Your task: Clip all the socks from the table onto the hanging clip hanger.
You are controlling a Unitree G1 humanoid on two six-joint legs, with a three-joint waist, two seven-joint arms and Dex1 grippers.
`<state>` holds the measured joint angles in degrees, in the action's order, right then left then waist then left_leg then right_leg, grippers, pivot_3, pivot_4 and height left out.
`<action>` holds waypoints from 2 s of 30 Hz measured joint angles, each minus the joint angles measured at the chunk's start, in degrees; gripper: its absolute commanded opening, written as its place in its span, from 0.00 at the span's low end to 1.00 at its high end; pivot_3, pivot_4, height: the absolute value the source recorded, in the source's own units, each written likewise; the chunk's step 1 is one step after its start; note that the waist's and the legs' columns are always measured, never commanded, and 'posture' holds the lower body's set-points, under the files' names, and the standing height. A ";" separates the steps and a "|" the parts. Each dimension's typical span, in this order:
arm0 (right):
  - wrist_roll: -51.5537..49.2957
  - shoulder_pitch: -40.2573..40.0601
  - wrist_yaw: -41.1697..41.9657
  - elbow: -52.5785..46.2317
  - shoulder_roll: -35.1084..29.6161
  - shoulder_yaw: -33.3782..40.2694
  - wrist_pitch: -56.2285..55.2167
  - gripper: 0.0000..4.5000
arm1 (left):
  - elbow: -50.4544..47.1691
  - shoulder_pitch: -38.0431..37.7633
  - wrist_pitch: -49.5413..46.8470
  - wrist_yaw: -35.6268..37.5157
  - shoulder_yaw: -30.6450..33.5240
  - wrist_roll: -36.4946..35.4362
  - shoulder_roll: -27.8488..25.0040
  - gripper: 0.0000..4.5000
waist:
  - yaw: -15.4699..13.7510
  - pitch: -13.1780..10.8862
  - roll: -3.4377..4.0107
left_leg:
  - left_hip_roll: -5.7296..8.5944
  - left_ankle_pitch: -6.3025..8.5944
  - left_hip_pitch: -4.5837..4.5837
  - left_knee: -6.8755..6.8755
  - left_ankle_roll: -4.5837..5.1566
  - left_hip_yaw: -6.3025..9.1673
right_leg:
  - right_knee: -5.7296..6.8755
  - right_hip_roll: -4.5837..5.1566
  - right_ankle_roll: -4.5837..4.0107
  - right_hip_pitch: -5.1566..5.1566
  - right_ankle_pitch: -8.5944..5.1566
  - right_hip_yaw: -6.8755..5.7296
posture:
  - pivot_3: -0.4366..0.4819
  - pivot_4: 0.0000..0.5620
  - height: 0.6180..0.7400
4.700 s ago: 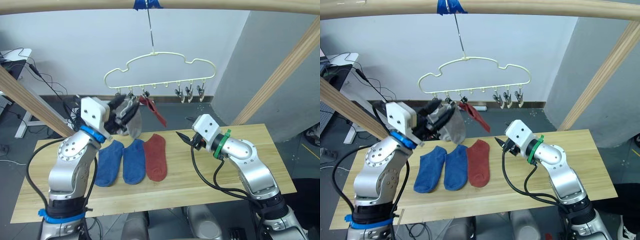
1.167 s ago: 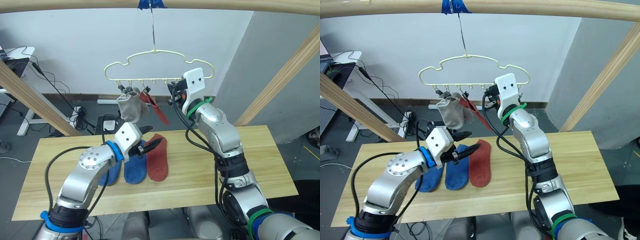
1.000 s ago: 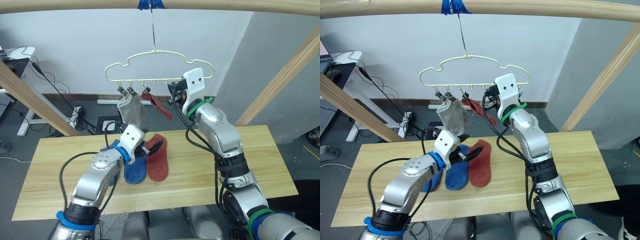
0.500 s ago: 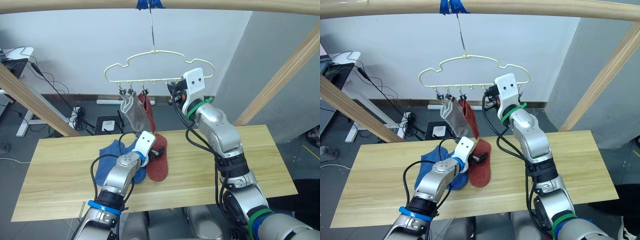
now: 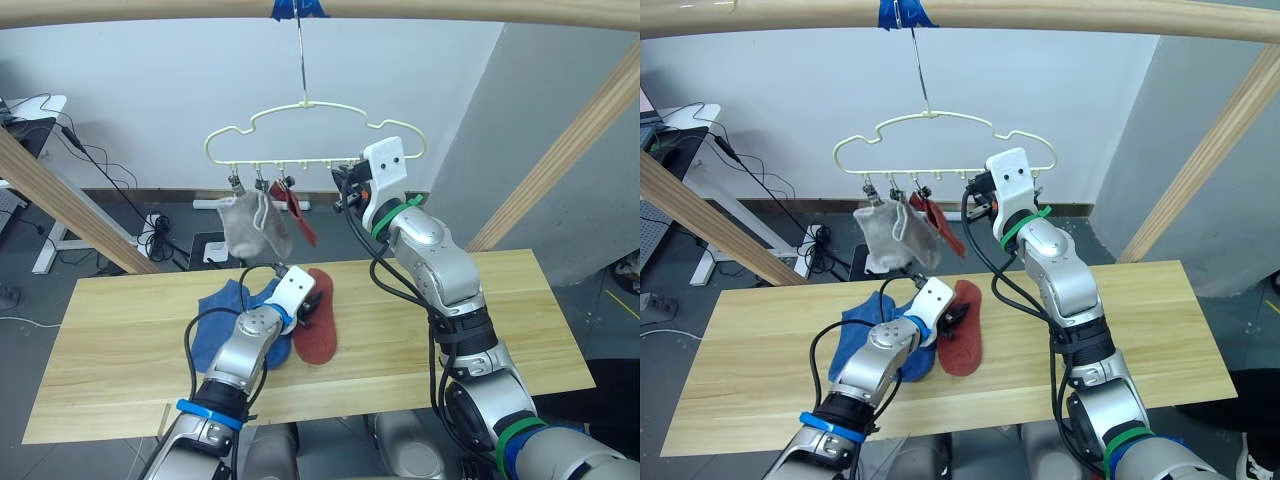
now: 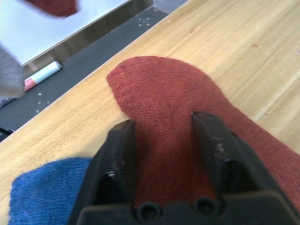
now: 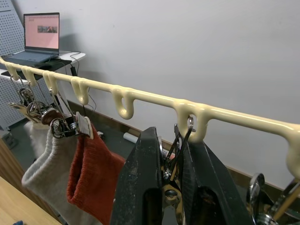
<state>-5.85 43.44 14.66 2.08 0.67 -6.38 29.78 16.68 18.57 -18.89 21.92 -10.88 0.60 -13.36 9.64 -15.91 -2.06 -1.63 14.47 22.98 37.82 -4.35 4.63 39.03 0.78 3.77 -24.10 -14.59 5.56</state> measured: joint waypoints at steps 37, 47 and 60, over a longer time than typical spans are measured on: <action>-0.07 -0.23 0.15 -0.98 0.05 -0.39 1.26 0.03 | -9.39 3.35 29.60 -0.46 -3.28 9.83 -1.25 0.00 | 0.16 0.00 0.00 | 0.02 0.00 0.02 -0.04 0.01 -0.01 | -0.04 0.01 0.01 -0.02 0.00 0.01 | 0.26 0.38 1.00; -0.07 -0.86 0.34 -1.85 -0.15 -0.43 2.06 0.03 | -9.03 3.57 31.53 -1.64 -2.19 10.45 -2.11 0.00 | 0.16 0.00 0.00 | 0.02 0.00 0.03 -0.03 0.00 -0.01 | -0.04 0.01 0.00 -0.02 0.00 0.01 | 0.26 0.36 1.00; -0.06 -0.89 0.33 -1.85 -0.17 -0.46 2.31 0.03 | -6.55 6.56 32.15 -2.53 -2.15 10.61 -2.12 0.00 | 0.18 0.00 0.00 | 0.02 0.00 0.03 -0.03 0.00 0.00 | -0.03 0.02 0.00 -0.02 0.00 0.00 | 0.26 0.35 1.00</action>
<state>-5.91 42.55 14.99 0.23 0.50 -6.84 32.08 10.13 25.13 13.26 19.39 -13.03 11.21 -15.48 9.82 -15.91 -2.06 -1.61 14.47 23.01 37.79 -4.34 4.63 38.99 0.80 3.77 -24.12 -14.59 5.56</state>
